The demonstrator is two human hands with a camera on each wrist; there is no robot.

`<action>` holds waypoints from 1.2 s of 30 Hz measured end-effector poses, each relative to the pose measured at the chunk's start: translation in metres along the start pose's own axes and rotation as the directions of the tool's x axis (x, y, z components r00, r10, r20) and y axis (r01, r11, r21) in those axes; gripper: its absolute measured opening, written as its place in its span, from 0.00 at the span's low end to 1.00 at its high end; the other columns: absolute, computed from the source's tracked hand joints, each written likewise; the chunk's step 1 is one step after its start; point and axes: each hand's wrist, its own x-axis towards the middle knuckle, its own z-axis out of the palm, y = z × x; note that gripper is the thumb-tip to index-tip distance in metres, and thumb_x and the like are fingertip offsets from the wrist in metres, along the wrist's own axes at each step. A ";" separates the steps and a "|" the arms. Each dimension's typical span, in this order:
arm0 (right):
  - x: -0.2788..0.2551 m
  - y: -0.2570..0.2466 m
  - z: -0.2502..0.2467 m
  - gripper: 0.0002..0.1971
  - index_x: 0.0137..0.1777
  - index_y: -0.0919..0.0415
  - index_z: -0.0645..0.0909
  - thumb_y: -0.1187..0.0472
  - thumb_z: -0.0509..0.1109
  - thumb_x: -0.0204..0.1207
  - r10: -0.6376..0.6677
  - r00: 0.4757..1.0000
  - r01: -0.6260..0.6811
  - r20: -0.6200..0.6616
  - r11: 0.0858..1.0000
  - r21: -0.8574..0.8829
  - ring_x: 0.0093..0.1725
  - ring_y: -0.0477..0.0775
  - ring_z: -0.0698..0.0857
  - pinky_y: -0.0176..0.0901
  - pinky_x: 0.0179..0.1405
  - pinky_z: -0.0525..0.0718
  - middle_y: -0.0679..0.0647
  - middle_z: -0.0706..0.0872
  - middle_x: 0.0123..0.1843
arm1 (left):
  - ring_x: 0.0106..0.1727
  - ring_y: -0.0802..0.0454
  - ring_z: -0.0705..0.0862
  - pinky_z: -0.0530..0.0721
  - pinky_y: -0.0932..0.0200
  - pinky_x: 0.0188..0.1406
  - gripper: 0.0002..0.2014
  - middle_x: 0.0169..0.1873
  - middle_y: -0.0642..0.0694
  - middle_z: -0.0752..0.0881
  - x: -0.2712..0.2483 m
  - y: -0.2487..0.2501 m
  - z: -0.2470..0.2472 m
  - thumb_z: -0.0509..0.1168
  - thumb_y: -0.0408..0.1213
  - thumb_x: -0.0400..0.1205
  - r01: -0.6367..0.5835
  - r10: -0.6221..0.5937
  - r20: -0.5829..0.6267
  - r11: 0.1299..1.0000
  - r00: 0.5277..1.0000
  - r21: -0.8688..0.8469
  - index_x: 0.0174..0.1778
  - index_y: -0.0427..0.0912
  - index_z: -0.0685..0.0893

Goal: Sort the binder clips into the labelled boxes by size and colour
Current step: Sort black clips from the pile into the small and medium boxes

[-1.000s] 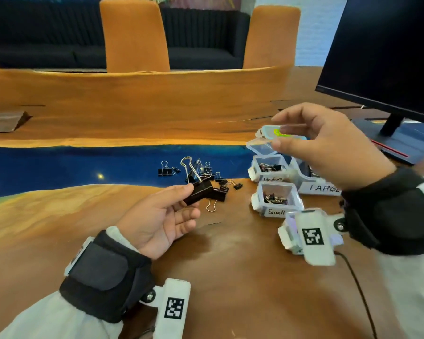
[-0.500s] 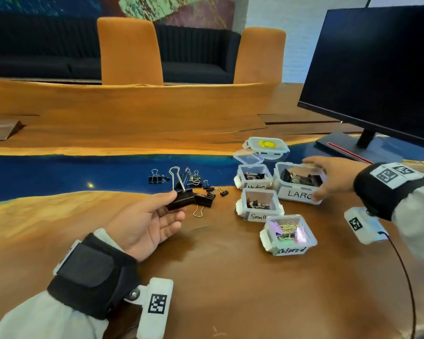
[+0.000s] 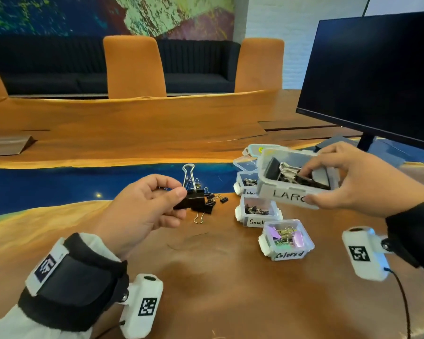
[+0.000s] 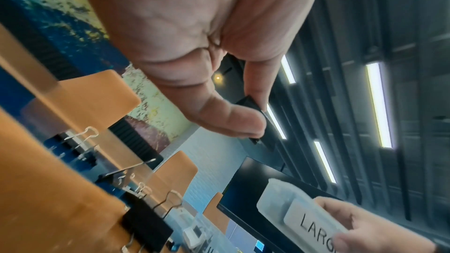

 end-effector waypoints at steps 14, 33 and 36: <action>-0.039 -0.094 0.063 0.38 0.61 0.31 0.65 0.47 0.85 0.56 -0.222 0.964 0.180 0.149 0.951 0.252 0.45 0.44 0.86 0.43 0.46 0.86 0.32 0.79 0.58 | 0.40 0.63 0.86 0.82 0.68 0.42 0.12 0.44 0.61 0.91 -0.044 0.041 0.007 0.66 0.45 0.85 -0.278 0.098 0.298 0.704 0.949 0.653 0.53 0.72 0.89; -0.040 -0.094 0.087 0.43 0.66 0.30 0.62 0.50 0.86 0.56 -0.224 0.966 0.173 0.128 0.930 0.324 0.53 0.32 0.79 0.30 0.48 0.81 0.29 0.75 0.59 | 0.60 0.69 0.68 0.69 0.69 0.58 0.20 0.51 0.67 0.75 -0.042 0.017 0.015 0.68 0.59 0.80 -0.354 0.011 0.387 0.423 0.922 0.834 0.68 0.79 0.77; -0.039 -0.093 0.087 0.44 0.67 0.29 0.62 0.48 0.85 0.56 -0.227 0.965 0.176 0.131 0.932 0.316 0.54 0.33 0.81 0.34 0.49 0.83 0.30 0.76 0.61 | 0.62 0.70 0.70 0.71 0.68 0.57 0.28 0.54 0.72 0.77 -0.042 0.012 0.015 0.69 0.63 0.77 -0.356 0.071 0.361 0.422 0.930 0.834 0.74 0.78 0.71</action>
